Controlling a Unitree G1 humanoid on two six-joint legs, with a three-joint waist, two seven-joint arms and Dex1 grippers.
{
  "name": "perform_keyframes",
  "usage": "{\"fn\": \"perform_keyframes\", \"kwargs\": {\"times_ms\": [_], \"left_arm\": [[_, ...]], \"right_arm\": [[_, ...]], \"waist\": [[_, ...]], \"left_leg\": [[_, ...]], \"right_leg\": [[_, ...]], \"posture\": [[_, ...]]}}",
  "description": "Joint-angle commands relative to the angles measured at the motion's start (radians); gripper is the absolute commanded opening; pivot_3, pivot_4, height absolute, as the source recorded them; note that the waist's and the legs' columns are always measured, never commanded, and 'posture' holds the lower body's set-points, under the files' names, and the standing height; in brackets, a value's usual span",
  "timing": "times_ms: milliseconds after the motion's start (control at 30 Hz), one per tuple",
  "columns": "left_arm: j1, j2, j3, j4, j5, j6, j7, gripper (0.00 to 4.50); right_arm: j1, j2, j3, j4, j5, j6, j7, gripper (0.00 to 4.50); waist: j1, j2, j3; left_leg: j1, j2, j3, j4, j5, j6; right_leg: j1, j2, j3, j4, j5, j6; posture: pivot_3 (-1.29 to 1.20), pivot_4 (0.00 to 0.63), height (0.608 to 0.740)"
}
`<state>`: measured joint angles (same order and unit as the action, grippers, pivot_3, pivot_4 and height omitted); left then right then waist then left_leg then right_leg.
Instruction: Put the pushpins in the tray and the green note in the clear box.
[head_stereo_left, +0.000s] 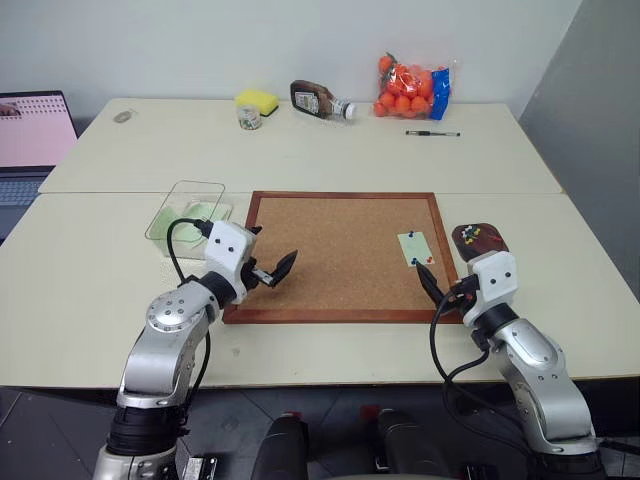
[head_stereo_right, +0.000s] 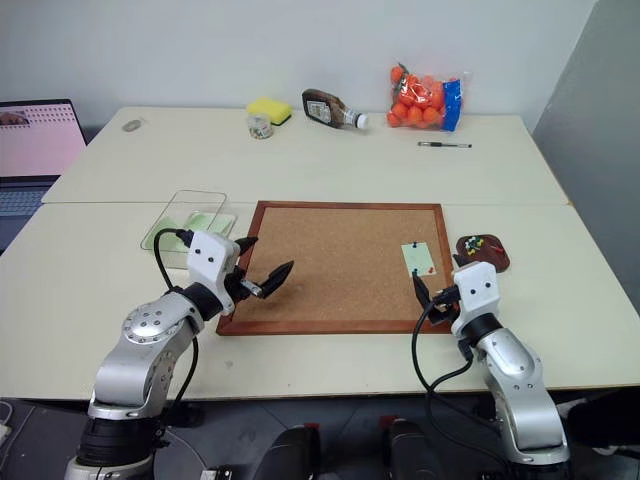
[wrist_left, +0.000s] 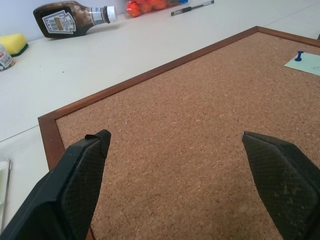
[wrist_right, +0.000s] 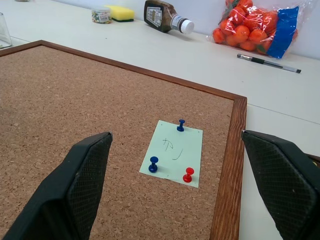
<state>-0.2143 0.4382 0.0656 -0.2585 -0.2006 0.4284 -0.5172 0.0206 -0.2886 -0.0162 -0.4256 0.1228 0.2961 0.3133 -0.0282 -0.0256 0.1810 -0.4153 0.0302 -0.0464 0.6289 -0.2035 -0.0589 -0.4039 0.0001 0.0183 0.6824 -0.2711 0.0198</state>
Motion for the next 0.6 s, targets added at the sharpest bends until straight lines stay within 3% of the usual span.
{"fn": "perform_keyframes", "kwargs": {"times_ms": [33, 600], "left_arm": [[-0.029, 0.008, 0.002, 0.0, -0.024, -0.035, -0.032, 4.46], [-0.132, 0.066, -0.048, 0.146, -0.008, -0.094, -0.147, 4.46]], "right_arm": [[-0.014, 0.003, -0.004, -0.016, 0.005, -0.016, -0.002, 4.35], [0.041, -0.034, 0.005, -0.097, 0.027, 0.024, 0.05, 4.35]], "waist": [[0.0, 0.0, 0.0], [0.0, 0.0, 0.0]], "left_leg": [[0.0, 0.0, 0.0, 0.0, 0.0, 0.0], [0.0, 0.0, 0.0, 0.0, 0.0, 0.0]], "right_leg": [[0.0, 0.0, 0.0, 0.0, 0.0, 0.0], [0.0, 0.0, 0.0, 0.0, 0.0, 0.0]], "posture": [[0.0, 0.15, 0.74], [0.0, 0.15, 0.74]]}}
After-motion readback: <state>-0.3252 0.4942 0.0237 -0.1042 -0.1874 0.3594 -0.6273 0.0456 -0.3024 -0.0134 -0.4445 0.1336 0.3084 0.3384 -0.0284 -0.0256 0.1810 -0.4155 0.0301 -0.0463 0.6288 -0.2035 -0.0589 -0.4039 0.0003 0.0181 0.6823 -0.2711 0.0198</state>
